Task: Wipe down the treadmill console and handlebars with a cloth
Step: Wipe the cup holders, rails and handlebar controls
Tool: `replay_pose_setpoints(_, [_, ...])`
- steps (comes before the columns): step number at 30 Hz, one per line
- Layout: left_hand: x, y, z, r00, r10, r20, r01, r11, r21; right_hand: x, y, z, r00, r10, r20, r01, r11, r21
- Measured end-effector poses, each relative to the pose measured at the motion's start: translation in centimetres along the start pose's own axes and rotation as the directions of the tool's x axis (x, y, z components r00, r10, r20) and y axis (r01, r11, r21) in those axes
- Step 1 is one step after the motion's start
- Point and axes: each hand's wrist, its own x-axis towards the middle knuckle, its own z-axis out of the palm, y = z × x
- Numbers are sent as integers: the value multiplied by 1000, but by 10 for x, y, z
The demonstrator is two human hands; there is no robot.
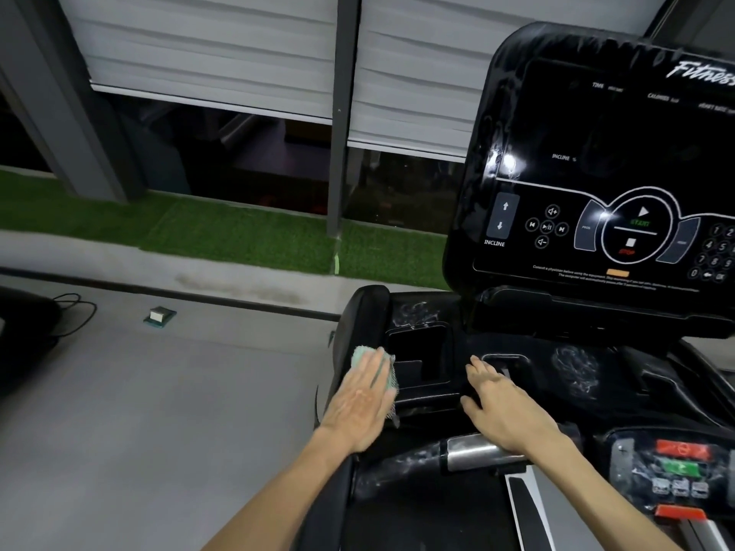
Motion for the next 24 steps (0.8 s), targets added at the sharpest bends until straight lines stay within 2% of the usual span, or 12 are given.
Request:
replay_pose_setpoints(2, [-1,13,10,999,28,24,-28,999,16,0,-1,0,1000,-3,-3,3,1000,-1])
replay_pose_setpoints(5, [2,24,9,997,20,71,-15,998,-69,0,0,-1,1000,-2,-5,2,1000,-3])
replay_pose_setpoints(8, [8,27,10,997,60,47,-58,997,-52,0,-1,-2,1000,-4,-8,4,1000,-2])
replay_pose_setpoints(12, [18,43,15,993,86,83,-78,993,-87,-1,-3,-2,1000,-4,-15,4,1000,4])
replay_pose_setpoints(16, [22,25,-6,957,172,232,-138,978,-158,-2,-1,-3,1000,1,-16,-1,1000,18])
replay_pose_setpoints(21, [9,-14,-14,936,233,264,-263,961,85,-1,0,-2,1000,-6,-20,6,999,36])
replay_pose_setpoints(24, [6,-7,-5,952,224,207,-242,968,66,0,-1,-3,1000,-7,-23,8,1000,31])
